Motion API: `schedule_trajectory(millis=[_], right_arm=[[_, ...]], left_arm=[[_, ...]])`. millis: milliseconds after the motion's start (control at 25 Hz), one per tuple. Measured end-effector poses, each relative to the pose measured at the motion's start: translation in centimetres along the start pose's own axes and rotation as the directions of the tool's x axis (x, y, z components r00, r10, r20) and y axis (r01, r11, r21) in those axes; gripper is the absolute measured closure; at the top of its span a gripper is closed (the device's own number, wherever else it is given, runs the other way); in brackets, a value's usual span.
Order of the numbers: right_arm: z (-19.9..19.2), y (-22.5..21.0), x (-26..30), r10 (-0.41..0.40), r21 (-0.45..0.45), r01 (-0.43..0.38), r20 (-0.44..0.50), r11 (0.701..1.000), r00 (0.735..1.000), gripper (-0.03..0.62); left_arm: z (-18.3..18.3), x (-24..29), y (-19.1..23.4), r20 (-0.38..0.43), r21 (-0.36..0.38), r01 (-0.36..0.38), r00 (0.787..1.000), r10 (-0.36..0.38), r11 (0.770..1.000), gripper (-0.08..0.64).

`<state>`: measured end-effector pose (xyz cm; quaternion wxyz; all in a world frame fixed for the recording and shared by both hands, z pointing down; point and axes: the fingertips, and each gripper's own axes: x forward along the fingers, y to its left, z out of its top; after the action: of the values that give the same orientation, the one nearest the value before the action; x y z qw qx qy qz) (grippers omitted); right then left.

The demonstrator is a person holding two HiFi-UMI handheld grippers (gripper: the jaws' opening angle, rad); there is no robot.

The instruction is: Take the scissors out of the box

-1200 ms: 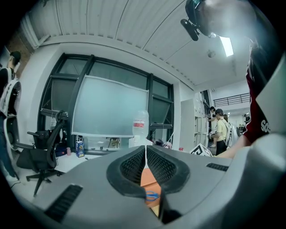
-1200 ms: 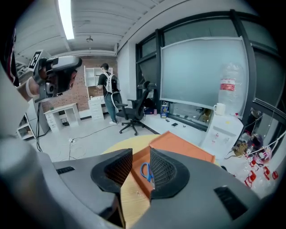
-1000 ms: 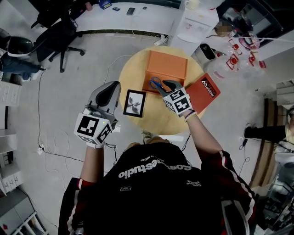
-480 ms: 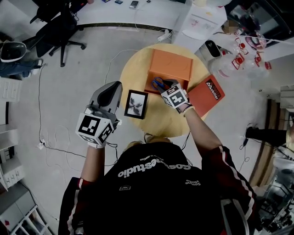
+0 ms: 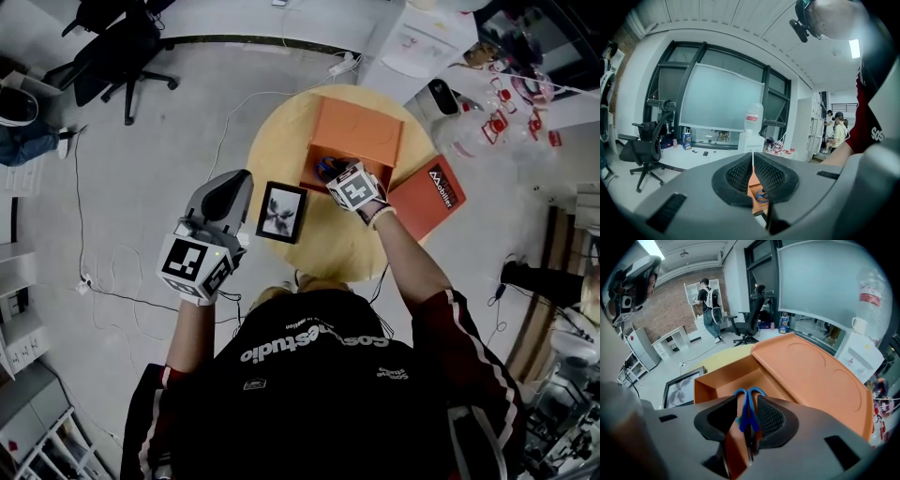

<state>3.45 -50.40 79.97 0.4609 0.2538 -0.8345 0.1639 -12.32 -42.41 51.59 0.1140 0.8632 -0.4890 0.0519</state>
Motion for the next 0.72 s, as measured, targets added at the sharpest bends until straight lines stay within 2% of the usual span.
schedule_trajectory(millis=[200, 560, 720], right_arm=[[-0.9, 0.1, 1.0, 0.015, 0.003, -0.015, -0.057, 1.000, 0.998, 0.436], [-1.0, -0.3, 1.9, -0.002, -0.001, 0.002, -0.081, 1.000, 0.997, 0.448], [-1.4, -0.1, 2.0, -0.006, 0.004, 0.006, -0.089, 1.000, 0.996, 0.453]], left_arm=[[-0.4, -0.3, 0.8, 0.001, -0.045, -0.017, 1.000, 0.017, 0.999, 0.534], [-0.7, -0.6, 1.1, -0.007, -0.029, -0.015, 1.000, 0.014, 0.999, 0.534], [-0.7, -0.6, 1.3, -0.005, -0.045, -0.027, 1.000, 0.026, 0.999, 0.534]])
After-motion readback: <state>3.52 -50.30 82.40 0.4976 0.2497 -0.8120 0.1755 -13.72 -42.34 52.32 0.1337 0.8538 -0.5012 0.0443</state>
